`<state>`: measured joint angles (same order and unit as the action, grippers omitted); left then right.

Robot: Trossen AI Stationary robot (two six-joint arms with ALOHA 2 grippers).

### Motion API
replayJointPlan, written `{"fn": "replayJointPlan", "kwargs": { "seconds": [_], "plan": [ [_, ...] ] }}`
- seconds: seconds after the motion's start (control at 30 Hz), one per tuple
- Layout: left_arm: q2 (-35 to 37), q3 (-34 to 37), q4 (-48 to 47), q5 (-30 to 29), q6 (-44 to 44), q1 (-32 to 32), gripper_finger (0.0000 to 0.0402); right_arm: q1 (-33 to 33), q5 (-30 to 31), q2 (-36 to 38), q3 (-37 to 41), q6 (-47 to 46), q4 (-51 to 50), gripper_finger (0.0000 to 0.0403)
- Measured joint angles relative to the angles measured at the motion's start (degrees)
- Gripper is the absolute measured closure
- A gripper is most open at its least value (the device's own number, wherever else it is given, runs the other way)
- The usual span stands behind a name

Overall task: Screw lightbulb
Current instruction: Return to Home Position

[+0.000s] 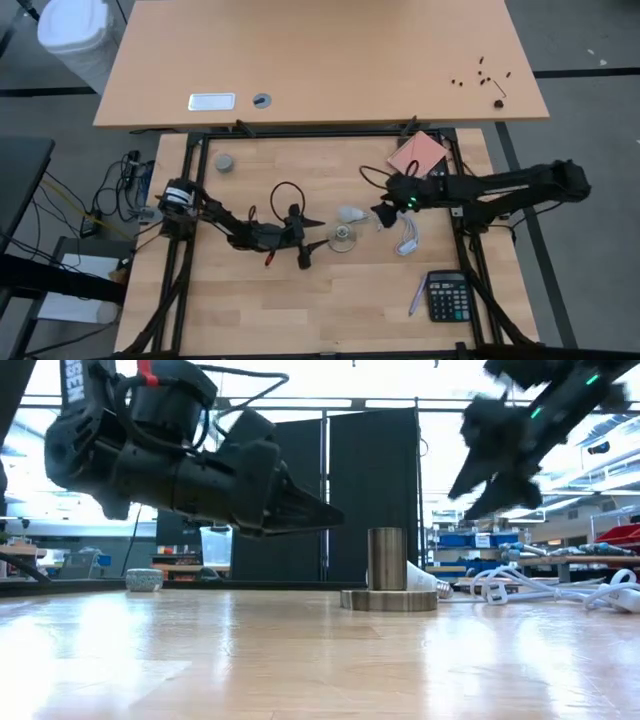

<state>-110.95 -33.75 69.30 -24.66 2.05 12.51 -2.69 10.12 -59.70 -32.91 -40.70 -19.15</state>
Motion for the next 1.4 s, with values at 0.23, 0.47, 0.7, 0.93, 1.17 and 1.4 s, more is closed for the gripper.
{"fn": "replayJointPlan", "kwargs": {
  "seconds": [0.23,0.47,0.7,0.93,1.17,1.4],
  "plan": [
    [7.3,0.1,-7.0,-2.0,1.8,0.9,0.0144,15.0,9.2,11.3,0.0,1.5,0.2,0.0124],
    [13.1,0.0,-8.5,-3.8,2.7,2.1,0.0144,32.1,27.5,16.2,0.0,12.8,3.2,0.0132],
    [18.3,0.0,-9.9,-3.1,1.2,5.5,0.0144,41.3,30.3,16.2,0.0,24.4,5.7,0.0133],
    [29.2,3.6,-22.5,2.3,-0.6,10.3,0.0145,45.6,32.5,19.5,7.2,28.5,12.9,0.0133],
    [39.8,15.8,-22.8,4.4,2.8,13.1,0.0145,46.3,33.4,23.3,15.0,28.3,20.0,0.0133],
    [43.2,24.5,-19.3,4.6,10.8,13.3,0.0145,46.3,33.1,23.1,16.2,28.4,20.0,0.0130]
  ]
}}
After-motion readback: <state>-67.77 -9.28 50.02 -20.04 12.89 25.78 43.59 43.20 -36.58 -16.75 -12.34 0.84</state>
